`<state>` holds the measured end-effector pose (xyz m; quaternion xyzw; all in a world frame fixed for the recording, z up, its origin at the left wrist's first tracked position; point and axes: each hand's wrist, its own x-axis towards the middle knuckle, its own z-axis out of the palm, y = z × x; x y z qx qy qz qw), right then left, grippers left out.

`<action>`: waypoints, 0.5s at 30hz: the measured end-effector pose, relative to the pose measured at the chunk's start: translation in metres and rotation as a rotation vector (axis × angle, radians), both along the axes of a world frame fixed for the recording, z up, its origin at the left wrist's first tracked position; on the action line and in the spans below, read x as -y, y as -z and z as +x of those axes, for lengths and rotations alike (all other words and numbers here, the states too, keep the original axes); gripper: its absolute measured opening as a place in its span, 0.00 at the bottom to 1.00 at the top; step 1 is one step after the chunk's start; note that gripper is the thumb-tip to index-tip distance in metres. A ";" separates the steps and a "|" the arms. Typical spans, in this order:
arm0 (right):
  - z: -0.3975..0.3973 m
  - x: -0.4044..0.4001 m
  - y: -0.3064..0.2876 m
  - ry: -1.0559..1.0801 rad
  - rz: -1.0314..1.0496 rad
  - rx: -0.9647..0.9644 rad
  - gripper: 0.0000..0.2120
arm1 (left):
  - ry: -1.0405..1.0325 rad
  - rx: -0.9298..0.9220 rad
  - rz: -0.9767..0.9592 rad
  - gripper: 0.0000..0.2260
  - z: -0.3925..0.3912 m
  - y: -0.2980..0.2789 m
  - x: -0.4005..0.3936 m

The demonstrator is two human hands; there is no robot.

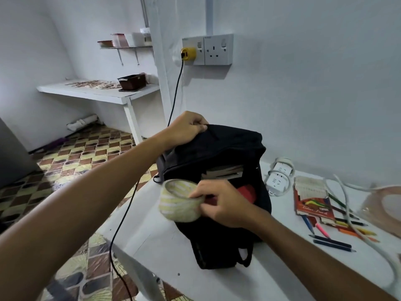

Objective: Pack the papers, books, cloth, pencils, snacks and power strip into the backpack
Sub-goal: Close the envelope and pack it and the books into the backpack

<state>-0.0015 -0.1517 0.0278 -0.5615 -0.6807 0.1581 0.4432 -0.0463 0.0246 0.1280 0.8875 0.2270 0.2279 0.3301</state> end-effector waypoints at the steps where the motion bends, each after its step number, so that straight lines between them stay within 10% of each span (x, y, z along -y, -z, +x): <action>1: 0.010 0.002 -0.001 0.049 -0.046 -0.023 0.14 | 0.003 0.005 0.005 0.06 0.002 -0.003 -0.001; 11: 0.021 -0.044 0.031 0.439 -0.132 -0.224 0.11 | 0.057 0.023 0.141 0.06 0.027 -0.029 -0.006; 15: 0.016 -0.083 0.030 0.431 -0.125 0.123 0.12 | 0.089 0.025 0.170 0.07 0.032 -0.034 -0.007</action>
